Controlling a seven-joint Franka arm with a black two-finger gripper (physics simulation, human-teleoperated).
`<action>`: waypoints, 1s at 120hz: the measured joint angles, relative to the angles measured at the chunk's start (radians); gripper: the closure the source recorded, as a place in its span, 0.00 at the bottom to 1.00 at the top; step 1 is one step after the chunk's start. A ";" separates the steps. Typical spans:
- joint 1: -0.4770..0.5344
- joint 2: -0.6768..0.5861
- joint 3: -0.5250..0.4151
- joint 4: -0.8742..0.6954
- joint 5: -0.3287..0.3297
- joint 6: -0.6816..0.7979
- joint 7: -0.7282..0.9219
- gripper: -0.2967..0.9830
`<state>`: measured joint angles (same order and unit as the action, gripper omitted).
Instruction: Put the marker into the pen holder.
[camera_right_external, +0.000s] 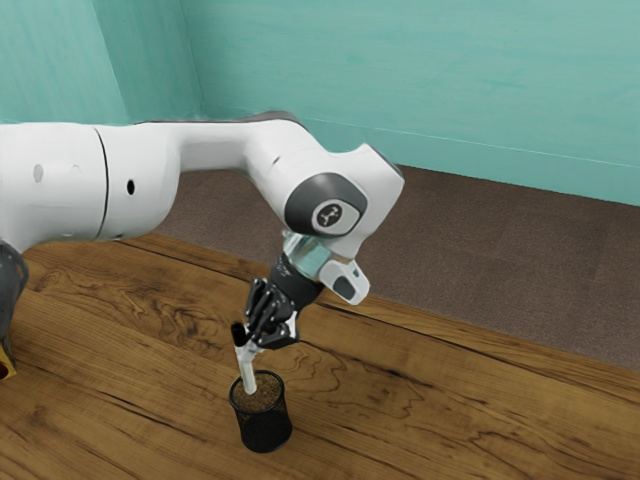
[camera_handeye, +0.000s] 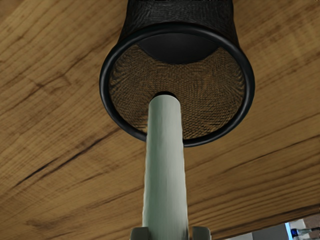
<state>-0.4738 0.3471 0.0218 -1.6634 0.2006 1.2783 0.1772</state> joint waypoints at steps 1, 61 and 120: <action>0.000 0.001 0.000 0.000 0.000 0.000 -0.001 0.85; 0.003 0.051 0.000 -0.008 -0.045 0.029 -0.023 0.50; 0.387 -0.488 0.150 -0.060 -0.067 0.261 -0.037 0.26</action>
<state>-0.0869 -0.1409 0.1721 -1.7232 0.1338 1.5396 0.1399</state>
